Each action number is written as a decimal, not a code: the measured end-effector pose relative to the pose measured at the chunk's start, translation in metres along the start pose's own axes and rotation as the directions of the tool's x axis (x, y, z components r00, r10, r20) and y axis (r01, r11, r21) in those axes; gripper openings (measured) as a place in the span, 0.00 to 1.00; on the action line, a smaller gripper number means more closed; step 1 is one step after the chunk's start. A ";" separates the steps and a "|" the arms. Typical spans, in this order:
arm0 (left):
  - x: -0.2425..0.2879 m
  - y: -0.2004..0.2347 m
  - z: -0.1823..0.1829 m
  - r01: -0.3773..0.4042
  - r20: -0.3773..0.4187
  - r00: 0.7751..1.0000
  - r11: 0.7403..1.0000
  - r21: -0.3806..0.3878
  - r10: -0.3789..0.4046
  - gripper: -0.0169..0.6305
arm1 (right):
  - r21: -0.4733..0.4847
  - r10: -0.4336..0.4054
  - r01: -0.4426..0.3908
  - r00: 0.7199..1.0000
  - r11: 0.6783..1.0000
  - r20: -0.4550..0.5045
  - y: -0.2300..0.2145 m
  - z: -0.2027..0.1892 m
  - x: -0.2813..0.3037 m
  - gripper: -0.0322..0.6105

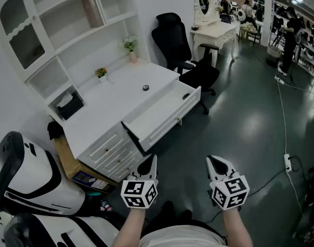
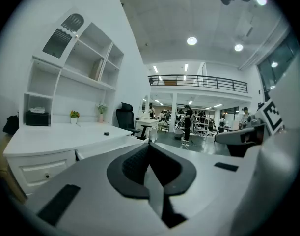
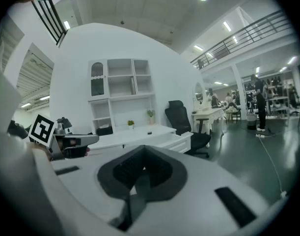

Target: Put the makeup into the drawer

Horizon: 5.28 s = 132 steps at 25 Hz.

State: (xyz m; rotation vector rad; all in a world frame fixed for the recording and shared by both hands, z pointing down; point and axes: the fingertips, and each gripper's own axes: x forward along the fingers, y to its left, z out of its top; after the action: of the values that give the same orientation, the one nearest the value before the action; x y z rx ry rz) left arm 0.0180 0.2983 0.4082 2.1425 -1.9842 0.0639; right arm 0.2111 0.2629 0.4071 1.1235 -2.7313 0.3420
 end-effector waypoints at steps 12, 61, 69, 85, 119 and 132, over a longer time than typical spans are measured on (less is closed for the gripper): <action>-0.001 -0.008 -0.005 -0.005 -0.015 1.000 1.000 0.013 0.006 0.04 | 0.029 -0.017 0.016 0.999 0.999 0.042 -0.007 0.002 -0.007 0.05; 0.265 0.247 0.055 -0.058 -0.100 0.993 0.998 -0.012 0.057 0.44 | 0.095 -0.089 0.097 0.993 0.991 -0.077 -0.072 0.068 0.316 0.05; 0.281 0.253 0.060 -0.049 -0.104 0.993 0.999 0.014 0.050 0.45 | 0.101 -0.084 0.092 0.993 0.991 -0.078 -0.074 0.068 0.327 0.05; 0.338 0.277 0.056 -0.081 -0.147 0.986 0.996 0.032 0.085 0.46 | 0.108 -0.014 0.024 0.996 0.994 -0.091 -0.097 0.077 0.395 0.05; 0.504 0.334 -0.010 -0.150 -0.378 0.912 0.987 0.057 0.160 0.48 | 0.152 0.085 -0.047 0.962 0.987 -0.258 -0.166 0.060 0.515 0.05; 0.539 0.341 -0.031 -0.147 -0.462 0.870 0.985 0.088 0.171 0.49 | 0.181 0.072 -0.021 0.956 0.983 -0.284 -0.188 0.052 0.522 0.05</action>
State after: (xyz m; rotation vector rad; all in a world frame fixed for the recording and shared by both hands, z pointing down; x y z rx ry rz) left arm -0.2687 -0.2455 0.5807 1.7617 -1.8669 0.6071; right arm -0.0259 -0.2308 0.5103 0.9603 -2.5089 0.7084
